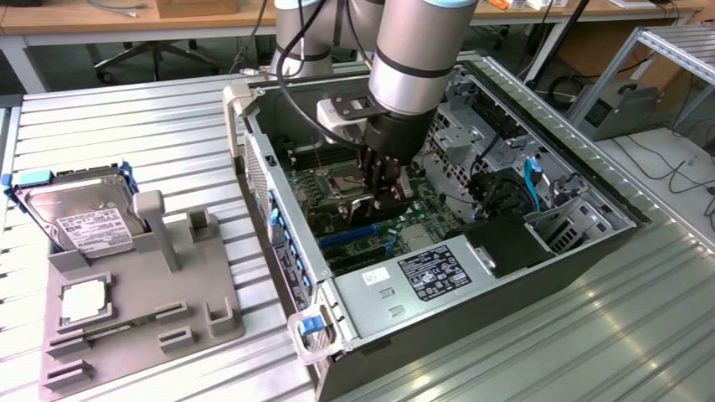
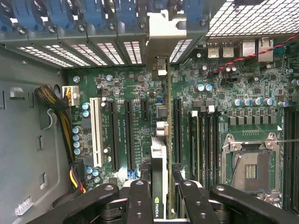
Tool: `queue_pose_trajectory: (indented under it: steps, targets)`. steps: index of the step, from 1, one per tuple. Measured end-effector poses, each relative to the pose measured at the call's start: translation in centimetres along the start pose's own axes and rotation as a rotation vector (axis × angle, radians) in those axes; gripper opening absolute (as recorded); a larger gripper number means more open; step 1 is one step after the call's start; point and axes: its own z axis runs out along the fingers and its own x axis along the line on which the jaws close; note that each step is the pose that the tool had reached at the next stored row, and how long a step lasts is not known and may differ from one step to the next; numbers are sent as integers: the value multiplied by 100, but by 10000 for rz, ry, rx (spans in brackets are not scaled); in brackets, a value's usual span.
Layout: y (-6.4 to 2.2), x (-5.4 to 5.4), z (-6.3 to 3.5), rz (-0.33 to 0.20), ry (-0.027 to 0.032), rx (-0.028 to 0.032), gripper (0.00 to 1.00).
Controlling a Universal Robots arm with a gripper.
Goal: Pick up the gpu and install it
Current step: 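Insert the gpu into the slot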
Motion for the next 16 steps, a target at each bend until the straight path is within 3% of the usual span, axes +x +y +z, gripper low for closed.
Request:
queue_pose_trajectory:
  steps: [16]
  targets:
    - [86,5,23,0,1,0,27]
